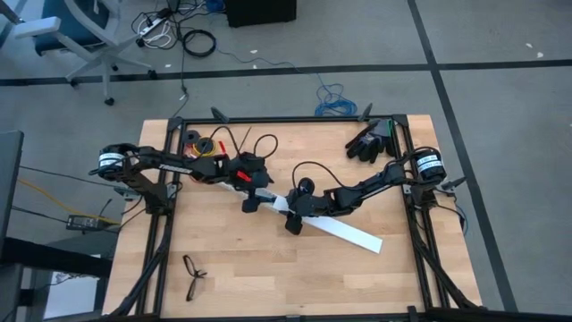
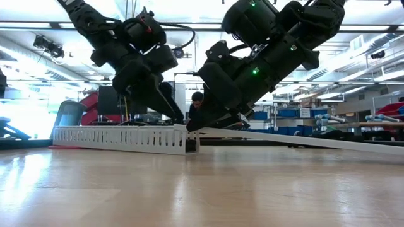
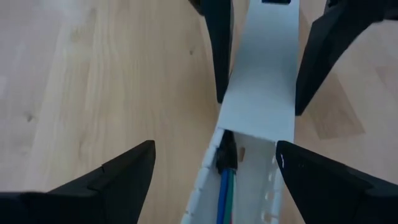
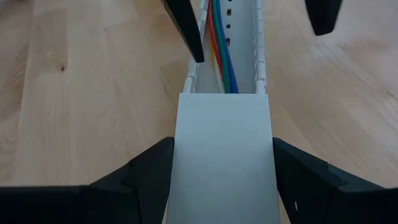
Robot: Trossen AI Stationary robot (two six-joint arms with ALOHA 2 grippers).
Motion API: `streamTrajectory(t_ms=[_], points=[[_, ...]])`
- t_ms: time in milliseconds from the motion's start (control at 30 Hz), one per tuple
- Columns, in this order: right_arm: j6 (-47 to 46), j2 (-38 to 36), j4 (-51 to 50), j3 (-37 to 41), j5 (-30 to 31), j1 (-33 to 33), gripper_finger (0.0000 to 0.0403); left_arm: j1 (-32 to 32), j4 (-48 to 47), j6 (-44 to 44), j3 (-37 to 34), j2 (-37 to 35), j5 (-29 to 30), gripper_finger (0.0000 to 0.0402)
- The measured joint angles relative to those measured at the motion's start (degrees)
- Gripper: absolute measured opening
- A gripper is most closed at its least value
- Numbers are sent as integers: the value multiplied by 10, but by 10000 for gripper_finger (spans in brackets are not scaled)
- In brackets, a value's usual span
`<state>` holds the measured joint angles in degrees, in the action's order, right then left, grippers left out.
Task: Ziptie cables
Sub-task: Close the white cable duct
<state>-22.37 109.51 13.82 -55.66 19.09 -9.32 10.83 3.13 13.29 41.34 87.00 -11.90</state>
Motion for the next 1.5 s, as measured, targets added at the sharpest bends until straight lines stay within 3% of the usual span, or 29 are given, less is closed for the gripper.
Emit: streamTrajectory(t_ms=[633, 967, 1200, 1500], points=[[0, 3, 9, 1, -29, 0, 288, 0, -22, -13, 0, 0, 0, 344], [21, -36, 10, 0, -26, 0, 285, 0, -26, 15, 0, 0, -6, 344], [35, -62, 9, 0, -26, -1, 285, 0, -48, 43, 0, 0, -69, 344], [31, -66, 6, -1, -25, -7, 285, 0, -43, 80, 0, 35, -38, 344]])
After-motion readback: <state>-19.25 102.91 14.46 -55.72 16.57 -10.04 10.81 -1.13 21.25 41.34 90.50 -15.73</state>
